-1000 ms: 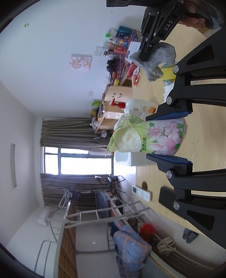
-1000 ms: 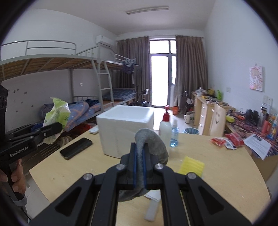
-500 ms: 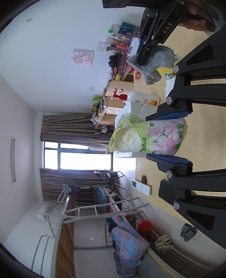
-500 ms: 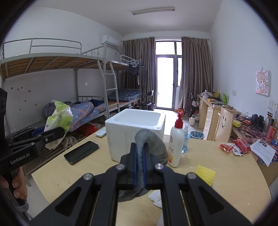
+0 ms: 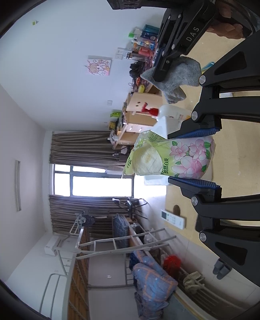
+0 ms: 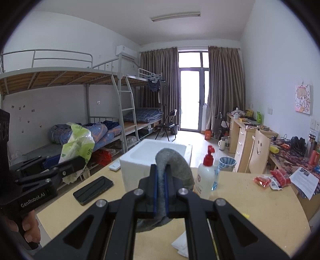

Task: Organize soft objects
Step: 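Lift the wipe pack with the left tool while the right tool carries the sock toward the foam box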

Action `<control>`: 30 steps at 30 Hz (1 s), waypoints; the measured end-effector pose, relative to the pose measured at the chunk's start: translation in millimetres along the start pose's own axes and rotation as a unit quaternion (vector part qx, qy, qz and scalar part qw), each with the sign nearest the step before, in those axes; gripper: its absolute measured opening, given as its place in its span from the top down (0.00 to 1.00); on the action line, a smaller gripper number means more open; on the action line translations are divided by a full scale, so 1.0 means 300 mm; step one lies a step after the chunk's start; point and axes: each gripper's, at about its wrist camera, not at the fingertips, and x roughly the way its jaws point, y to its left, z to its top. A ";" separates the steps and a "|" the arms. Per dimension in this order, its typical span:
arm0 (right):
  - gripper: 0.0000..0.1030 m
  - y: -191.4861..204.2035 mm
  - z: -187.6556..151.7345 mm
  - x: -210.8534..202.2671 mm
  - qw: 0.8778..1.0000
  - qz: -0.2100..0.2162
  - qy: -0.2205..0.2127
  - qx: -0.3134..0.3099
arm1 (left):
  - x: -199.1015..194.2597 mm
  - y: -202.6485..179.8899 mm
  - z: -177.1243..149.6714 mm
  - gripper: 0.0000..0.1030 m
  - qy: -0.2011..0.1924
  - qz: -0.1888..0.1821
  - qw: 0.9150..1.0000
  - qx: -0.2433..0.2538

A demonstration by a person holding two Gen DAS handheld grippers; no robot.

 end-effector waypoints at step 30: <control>0.92 0.002 0.151 0.262 0.999 0.010 0.016 -0.043 | 0.311 0.031 0.125 0.64 0.029 0.004 1.000 0.005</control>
